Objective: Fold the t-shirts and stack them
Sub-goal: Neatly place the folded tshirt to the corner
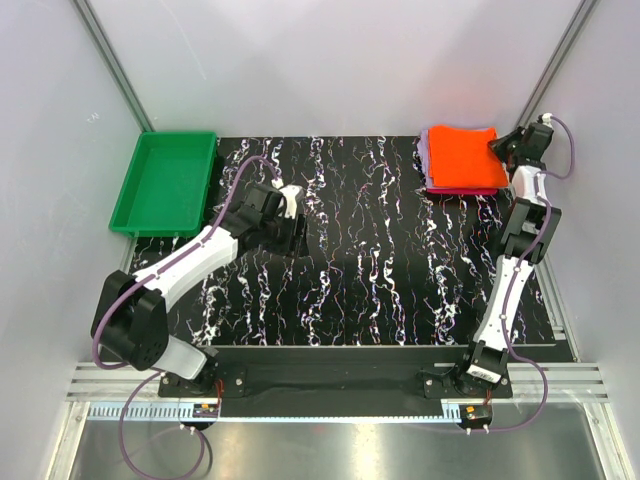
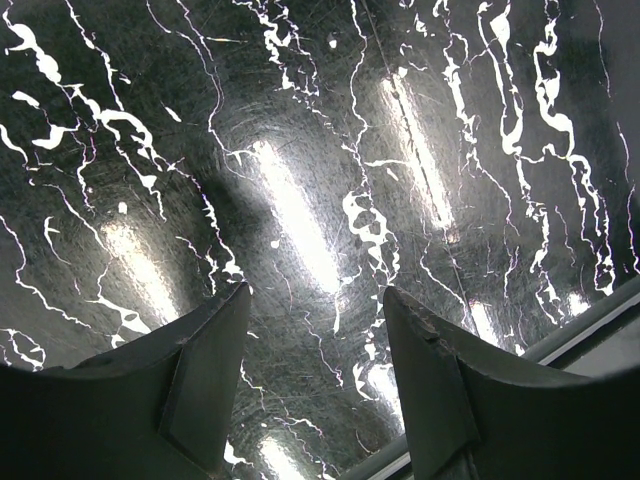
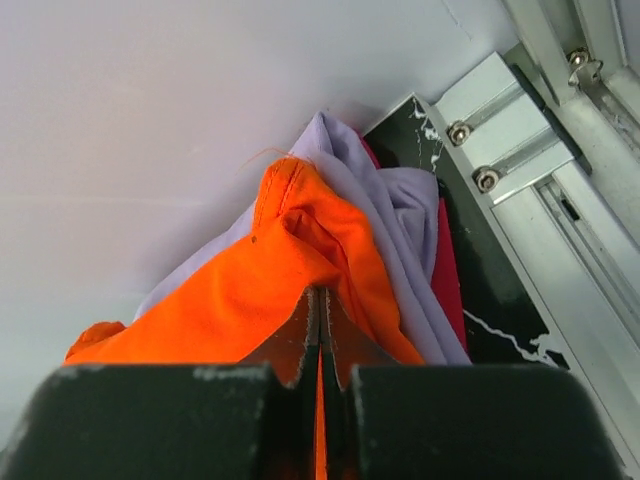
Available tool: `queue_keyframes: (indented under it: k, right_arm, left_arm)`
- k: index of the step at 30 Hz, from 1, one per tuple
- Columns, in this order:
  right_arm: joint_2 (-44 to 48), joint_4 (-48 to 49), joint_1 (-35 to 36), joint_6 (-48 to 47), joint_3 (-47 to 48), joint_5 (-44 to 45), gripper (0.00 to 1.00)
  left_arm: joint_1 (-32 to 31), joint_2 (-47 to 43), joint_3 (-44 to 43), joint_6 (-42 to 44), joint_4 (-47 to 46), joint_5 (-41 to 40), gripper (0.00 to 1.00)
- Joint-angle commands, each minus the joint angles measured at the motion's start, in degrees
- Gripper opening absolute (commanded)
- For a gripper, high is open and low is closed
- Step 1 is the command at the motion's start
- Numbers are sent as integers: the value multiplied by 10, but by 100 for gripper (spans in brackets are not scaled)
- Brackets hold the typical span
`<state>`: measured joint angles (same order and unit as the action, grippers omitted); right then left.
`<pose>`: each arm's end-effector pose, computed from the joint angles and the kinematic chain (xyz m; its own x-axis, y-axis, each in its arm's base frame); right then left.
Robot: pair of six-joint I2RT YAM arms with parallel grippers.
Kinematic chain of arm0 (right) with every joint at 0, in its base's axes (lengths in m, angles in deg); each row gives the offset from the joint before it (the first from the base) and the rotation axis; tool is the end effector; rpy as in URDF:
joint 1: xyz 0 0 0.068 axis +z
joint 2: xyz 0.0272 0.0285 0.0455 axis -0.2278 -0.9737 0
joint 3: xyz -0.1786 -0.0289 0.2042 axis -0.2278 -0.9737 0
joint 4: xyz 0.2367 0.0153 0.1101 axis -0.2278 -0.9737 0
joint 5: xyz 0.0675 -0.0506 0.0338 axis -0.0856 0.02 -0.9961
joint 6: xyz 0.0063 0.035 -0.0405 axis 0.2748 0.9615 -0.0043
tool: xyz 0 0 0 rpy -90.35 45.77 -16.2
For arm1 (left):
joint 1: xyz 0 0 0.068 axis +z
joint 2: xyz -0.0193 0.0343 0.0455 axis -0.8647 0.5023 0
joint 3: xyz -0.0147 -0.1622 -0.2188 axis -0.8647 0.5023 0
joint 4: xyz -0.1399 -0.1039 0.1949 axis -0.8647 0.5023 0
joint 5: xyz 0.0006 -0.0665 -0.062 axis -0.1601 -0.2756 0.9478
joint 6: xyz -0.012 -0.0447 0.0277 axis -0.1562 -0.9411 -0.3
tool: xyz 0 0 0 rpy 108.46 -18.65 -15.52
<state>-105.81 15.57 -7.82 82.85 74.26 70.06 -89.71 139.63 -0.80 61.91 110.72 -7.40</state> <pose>0.5769 -0.2100 0.1551 -0.2318 0.6550 -0.7192 0.2564 0.7543 0.6044 0.2634 -0.1600 0.2500 -0.8066 0.1719 -0.5655 0.4085 0.8537 -0.3231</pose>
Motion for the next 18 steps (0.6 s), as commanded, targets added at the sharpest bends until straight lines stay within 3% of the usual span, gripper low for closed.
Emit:
queue_keyframes:
  k: [1, 5, 11, 14, 18]
  right_arm:
    - [19, -21, 9, -23, 20, -6, 0]
    - [85, -22, 30, -55, -24, 28, 0]
    - [121, -100, 53, -92, 21, 73, 2]
    - [121, -91, 53, -50, 18, 35, 2]
    - [102, 9, 60, 51, -30, -42, 0]
  left_arm:
    - [5, -18, -18, 7, -5, 13, 61]
    - [6, -19, -33, 7, 0, 12, 61]
    - [6, -34, -42, 5, 4, 8, 61]
    - [7, -38, -47, 6, 9, 6, 61]
    - [8, -39, -54, 10, 11, 1, 61]
